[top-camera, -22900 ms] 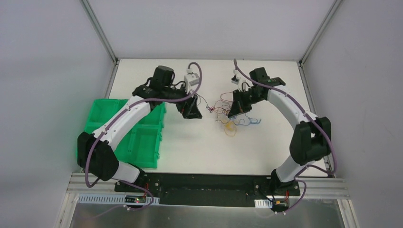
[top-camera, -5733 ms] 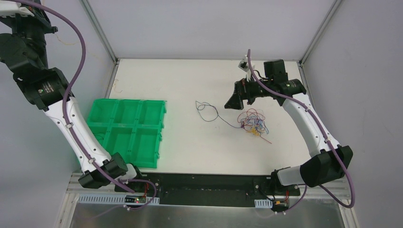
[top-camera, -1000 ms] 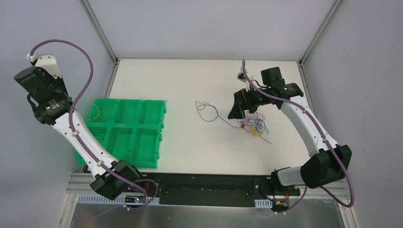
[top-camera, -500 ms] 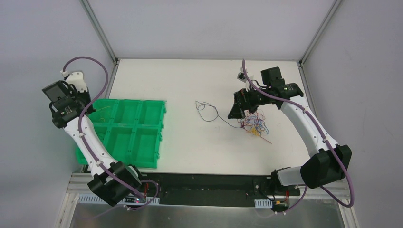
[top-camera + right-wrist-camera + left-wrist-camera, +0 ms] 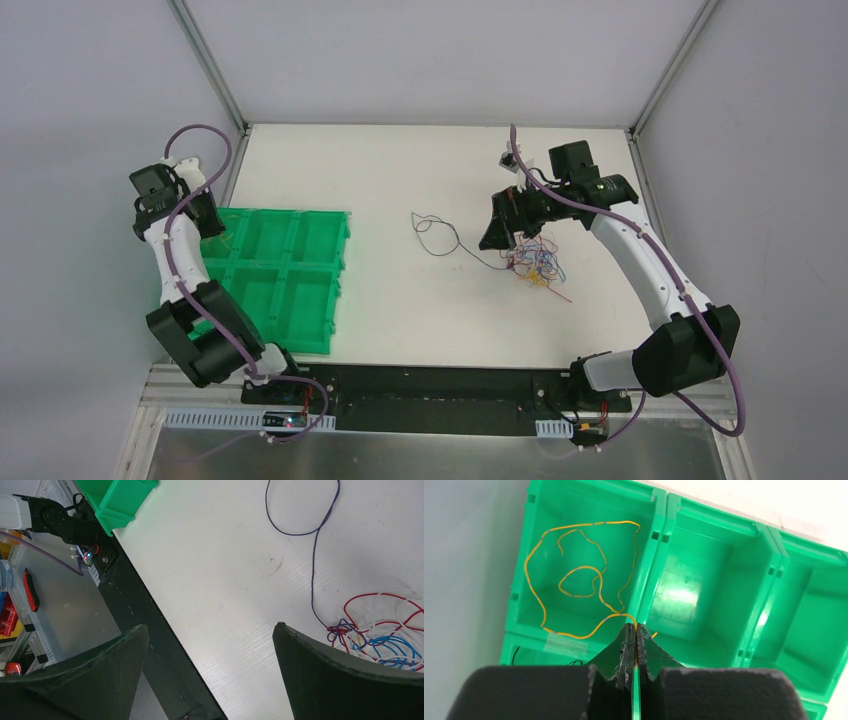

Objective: Untangle the cables

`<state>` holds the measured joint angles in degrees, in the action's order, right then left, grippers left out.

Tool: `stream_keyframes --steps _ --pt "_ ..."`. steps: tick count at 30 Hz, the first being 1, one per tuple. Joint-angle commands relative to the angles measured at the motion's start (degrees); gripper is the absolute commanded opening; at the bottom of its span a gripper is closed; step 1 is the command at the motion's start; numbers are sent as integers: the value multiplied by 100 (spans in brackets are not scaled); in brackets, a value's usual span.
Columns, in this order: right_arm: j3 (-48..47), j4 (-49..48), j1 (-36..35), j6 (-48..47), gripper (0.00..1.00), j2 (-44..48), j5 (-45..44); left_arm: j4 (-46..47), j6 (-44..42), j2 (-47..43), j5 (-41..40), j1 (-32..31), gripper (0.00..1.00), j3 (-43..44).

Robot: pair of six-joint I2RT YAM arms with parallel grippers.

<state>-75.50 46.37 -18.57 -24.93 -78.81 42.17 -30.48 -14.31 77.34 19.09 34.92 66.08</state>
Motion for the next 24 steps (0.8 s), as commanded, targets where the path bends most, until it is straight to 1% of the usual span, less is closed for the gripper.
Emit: stream_keyframes --steps 1,7,13,16,19,21,22,24 --pt "2 6 35 -27 99 14 -42 392 438 517 -197 -2 0 114" --pt "44 53 50 -65 99 23 -53 784 679 1019 -853 2 0 114" --pt "45 65 59 -57 99 -11 -33 1237 521 1391 -1408 -2 0 -39" --pt "42 77 57 -58 99 -29 -34 1373 418 1624 -1510 -2 0 -22" --pt "29 89 56 -64 99 -46 -47 1382 298 1815 -1434 -3 0 2" --pt "15 93 67 -65 100 -33 -67 1351 227 1760 -1363 -18 0 -10" --pt "11 106 66 -78 99 -23 -83 1344 200 1636 -1273 -12 5 -52" --pt "37 109 86 -95 99 9 -86 1308 143 1302 -1105 -17 19 -142"
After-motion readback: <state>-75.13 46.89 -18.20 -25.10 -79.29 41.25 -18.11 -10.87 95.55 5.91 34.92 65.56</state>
